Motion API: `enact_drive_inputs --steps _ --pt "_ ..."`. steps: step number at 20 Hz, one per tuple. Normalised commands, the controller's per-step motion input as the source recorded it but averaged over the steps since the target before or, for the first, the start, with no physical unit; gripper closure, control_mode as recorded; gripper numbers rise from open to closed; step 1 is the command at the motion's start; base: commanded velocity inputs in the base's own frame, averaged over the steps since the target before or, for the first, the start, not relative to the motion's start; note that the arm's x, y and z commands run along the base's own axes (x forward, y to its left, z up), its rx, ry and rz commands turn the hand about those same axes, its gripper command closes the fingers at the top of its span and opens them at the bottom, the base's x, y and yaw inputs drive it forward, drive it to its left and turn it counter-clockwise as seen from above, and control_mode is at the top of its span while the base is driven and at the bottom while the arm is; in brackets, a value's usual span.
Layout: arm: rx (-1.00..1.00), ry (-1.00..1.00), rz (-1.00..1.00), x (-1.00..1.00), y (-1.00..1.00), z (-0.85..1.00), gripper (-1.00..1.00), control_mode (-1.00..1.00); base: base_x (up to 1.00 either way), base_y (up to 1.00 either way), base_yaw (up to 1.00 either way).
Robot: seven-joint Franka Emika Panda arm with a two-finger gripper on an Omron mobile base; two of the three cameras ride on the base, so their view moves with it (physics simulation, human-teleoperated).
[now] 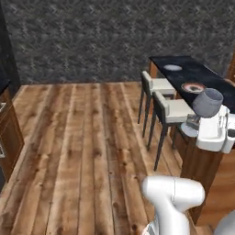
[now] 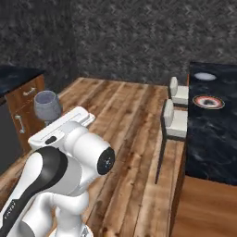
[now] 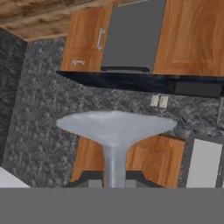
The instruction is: Retrieve the wine glasses from the counter and place one next to each plate.
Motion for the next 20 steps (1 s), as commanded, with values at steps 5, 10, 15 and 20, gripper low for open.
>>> enact_drive_inputs --steps 5,10,15,20 --pt "0.0 0.0 0.0 0.0 0.0 0.0 1.0 1.0 0.01 -0.43 -0.7" --pt "0.0 0.0 0.0 0.0 0.0 0.0 1.0 1.0 0.0 0.2 -0.99" --pt "0.0 0.0 0.0 0.0 0.0 0.0 1.0 1.0 0.03 0.38 -0.91" --pt "0.0 0.0 0.0 0.0 0.0 0.0 1.0 1.0 -0.08 0.98 -0.6"
